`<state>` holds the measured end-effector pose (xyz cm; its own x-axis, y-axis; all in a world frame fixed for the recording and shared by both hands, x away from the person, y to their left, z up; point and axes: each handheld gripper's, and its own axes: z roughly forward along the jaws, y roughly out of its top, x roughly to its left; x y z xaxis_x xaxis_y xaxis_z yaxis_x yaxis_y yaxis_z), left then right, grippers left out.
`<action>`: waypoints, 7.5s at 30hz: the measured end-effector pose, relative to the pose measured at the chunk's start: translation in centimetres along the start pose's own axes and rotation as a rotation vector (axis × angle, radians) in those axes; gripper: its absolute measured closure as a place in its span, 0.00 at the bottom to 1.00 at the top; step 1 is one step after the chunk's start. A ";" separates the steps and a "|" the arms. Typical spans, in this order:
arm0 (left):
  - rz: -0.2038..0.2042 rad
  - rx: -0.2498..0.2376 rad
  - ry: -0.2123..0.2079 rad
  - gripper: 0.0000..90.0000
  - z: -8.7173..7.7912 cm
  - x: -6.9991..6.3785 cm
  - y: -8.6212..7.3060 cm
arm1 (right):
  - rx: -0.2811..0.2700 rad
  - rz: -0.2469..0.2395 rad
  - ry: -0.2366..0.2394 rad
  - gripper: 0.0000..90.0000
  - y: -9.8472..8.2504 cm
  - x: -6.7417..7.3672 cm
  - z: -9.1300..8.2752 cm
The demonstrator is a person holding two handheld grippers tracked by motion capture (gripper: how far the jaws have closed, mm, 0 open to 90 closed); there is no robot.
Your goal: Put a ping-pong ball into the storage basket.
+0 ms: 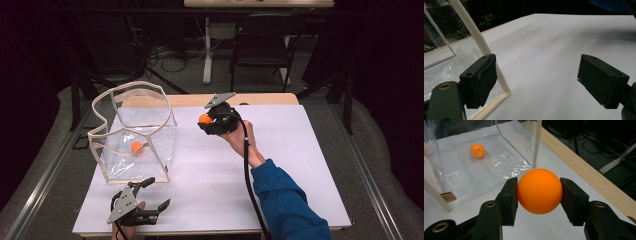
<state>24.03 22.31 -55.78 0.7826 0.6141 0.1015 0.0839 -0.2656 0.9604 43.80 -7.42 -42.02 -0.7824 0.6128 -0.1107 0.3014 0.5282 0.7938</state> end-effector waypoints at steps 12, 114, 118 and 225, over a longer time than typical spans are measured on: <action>-0.003 -0.001 -0.002 0.18 0.0 0.0 0.0 | -0.013 -0.012 0.000 0.56 1.0 0.1 -0.3; -0.003 -0.004 -0.005 0.18 0.1 0.0 0.0 | -0.104 -0.099 0.017 0.56 8.0 1.9 -1.9; 0.000 0.000 -0.001 0.18 0.0 0.1 0.0 | -0.112 -0.103 0.023 0.56 8.3 2.1 -1.9; -0.010 -0.007 0.000 0.18 0.1 0.1 0.0 | -0.152 -0.173 0.103 0.56 12.2 6.9 1.6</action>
<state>24.20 22.34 -55.82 0.7815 0.6171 0.0917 0.0875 -0.2539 0.9633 42.93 4.21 -34.12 -0.8690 0.4535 -0.1977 0.0786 0.5211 0.8499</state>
